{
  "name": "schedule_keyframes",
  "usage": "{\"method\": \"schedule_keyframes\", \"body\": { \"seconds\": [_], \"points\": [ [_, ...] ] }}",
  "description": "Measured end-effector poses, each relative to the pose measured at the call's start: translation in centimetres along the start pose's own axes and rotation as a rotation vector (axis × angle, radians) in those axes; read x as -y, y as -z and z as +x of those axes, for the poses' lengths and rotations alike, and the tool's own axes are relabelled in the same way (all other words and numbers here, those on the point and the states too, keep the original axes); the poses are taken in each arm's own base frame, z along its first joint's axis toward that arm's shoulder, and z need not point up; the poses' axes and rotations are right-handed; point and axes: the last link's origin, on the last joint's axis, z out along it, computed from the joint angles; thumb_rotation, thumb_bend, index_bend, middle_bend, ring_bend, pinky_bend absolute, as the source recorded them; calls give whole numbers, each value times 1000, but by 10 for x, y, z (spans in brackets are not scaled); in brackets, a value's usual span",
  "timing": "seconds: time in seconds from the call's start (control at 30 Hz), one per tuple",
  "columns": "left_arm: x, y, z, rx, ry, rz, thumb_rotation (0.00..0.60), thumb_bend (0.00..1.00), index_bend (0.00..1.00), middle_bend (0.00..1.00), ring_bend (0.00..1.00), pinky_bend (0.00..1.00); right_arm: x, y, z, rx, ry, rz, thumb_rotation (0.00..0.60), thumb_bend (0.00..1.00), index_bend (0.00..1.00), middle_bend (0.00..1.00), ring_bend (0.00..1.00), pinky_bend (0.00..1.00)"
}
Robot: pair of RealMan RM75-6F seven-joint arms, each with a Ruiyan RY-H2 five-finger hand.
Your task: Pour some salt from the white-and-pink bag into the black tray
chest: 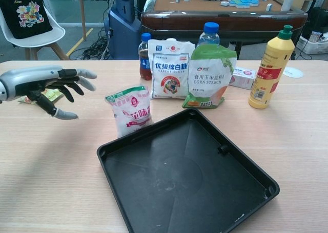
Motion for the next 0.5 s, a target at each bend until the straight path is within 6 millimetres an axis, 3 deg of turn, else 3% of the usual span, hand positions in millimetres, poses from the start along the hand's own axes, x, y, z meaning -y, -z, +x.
{"method": "schedule_keyframes", "body": {
  "seconds": [0.5],
  "points": [
    [-23,-45,-32,63,103,-24,600,204,93,194,221,271,-4,4,-1,7,2,-24,600,179,163,250,116,175]
  ]
}}
